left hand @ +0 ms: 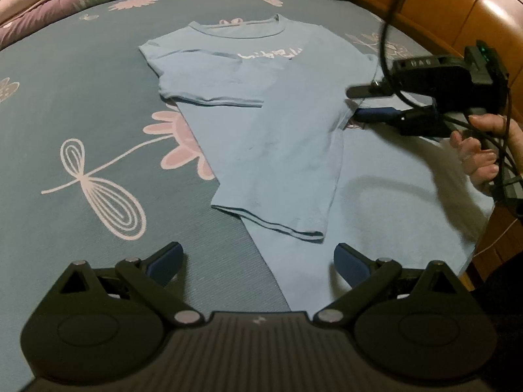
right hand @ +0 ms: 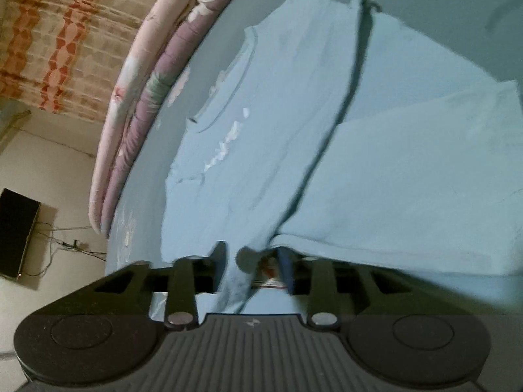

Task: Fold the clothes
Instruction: 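Close the right gripper on the shirt side edge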

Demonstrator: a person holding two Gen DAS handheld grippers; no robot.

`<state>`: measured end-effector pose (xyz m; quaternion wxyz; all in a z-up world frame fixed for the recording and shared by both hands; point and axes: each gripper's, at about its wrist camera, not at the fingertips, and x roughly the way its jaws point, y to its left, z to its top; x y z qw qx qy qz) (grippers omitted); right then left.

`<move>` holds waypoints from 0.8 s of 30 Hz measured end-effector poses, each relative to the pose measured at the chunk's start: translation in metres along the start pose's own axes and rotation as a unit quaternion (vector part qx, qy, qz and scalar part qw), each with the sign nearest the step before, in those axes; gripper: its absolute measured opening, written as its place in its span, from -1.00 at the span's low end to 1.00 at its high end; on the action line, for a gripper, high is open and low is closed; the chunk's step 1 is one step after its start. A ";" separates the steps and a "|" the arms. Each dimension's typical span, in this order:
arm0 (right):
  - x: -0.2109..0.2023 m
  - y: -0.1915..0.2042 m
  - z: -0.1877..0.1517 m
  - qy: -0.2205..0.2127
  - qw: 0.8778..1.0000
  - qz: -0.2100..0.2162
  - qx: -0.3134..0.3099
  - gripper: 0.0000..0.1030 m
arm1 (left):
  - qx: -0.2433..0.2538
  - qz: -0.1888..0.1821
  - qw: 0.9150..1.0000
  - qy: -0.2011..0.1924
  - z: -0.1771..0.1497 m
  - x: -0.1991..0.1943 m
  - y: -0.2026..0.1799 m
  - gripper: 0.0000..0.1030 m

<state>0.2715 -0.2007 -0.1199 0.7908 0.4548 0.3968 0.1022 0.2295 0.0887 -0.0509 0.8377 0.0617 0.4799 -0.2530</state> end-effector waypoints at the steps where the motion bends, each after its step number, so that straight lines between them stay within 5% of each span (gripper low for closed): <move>1: 0.002 0.004 -0.002 0.002 1.000 0.007 -0.003 0.12 | 0.001 -0.001 1.000 0.000 0.000 0.000 0.000 0.91; 6: 0.014 0.011 -0.011 0.068 0.996 0.049 -0.017 0.13 | -0.002 -0.003 1.000 0.001 -0.003 0.002 0.004 0.91; 11: 0.023 0.013 -0.018 0.090 0.992 0.086 -0.026 0.11 | -0.005 -0.003 1.000 0.002 -0.004 0.003 0.007 0.91; 17: 0.021 -0.001 -0.007 0.095 0.991 0.091 -0.037 -0.45 | -0.013 -0.008 1.000 0.000 -0.005 0.003 0.007 0.91; 24: 0.025 0.002 -0.011 0.108 0.988 0.097 -0.046 -0.48 | -0.016 -0.010 1.000 0.001 -0.008 0.002 0.005 0.91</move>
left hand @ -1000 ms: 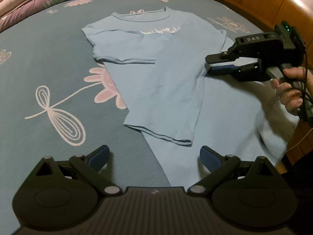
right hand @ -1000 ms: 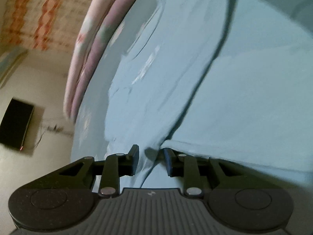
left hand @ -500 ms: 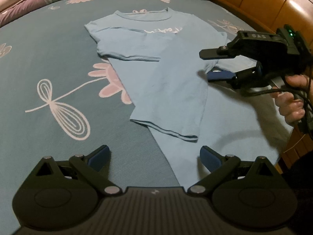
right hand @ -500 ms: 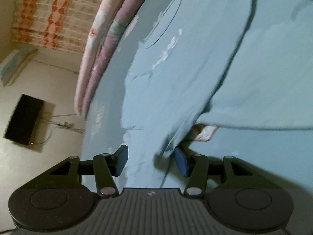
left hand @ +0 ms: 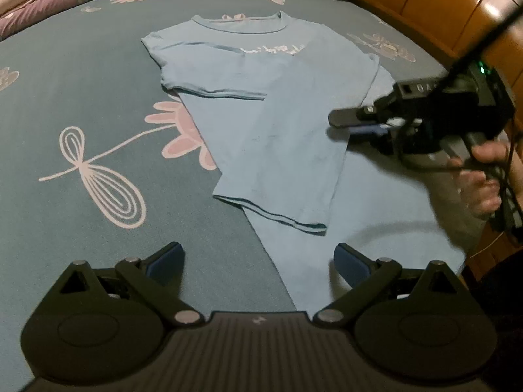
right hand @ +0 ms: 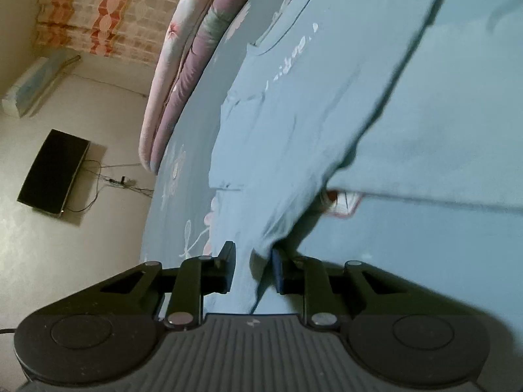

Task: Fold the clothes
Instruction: 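Close the right gripper on the shirt side edge, then lift the gripped shirt side with the right gripper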

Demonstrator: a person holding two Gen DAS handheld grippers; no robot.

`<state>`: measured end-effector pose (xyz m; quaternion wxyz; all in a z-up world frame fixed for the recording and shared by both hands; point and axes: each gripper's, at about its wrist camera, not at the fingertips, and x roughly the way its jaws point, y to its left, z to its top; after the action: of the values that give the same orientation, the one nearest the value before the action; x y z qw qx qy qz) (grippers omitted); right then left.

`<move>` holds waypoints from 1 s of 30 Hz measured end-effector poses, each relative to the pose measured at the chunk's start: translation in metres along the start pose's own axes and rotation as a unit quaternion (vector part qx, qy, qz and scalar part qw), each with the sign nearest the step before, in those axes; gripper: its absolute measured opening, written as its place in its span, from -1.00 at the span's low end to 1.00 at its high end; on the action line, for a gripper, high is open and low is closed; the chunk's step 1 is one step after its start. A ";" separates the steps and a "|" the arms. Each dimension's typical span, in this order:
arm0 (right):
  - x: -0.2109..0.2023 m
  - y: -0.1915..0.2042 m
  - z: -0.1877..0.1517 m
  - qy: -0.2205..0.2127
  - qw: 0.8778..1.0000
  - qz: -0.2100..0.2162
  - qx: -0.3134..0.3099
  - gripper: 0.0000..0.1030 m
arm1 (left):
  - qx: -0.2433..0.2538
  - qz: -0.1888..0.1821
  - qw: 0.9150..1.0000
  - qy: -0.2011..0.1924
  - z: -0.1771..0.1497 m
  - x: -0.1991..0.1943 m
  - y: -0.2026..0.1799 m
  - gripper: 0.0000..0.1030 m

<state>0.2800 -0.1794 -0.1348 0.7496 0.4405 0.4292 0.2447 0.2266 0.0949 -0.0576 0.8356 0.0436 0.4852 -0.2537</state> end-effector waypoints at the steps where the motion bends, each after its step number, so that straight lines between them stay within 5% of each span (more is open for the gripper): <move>1: 0.000 0.001 0.000 0.000 1.000 -0.006 -0.003 -0.54 | -0.001 -0.001 1.000 0.001 0.000 0.001 0.000 0.91; 5: 0.000 0.003 0.002 0.000 0.999 -0.030 -0.016 -0.91 | 0.004 0.005 1.000 0.004 0.001 0.002 -0.002 0.91; 15: -0.024 0.013 -0.006 0.023 0.996 -0.076 -0.040 -0.90 | 0.004 0.005 1.000 0.003 0.001 -0.002 -0.003 0.91; 20: -0.016 0.008 -0.013 0.046 0.998 -0.039 -0.008 -0.73 | 0.006 0.003 1.000 0.001 0.002 -0.002 -0.004 0.91; 30: 0.008 0.014 -0.035 0.098 0.995 -0.014 -0.029 -0.73 | 0.002 0.006 1.000 0.007 -0.003 -0.003 0.000 0.91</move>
<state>0.2542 -0.1504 -0.1345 0.7196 0.3861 0.4999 0.2885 0.2231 0.0969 -0.0571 0.8335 0.0499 0.4905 -0.2494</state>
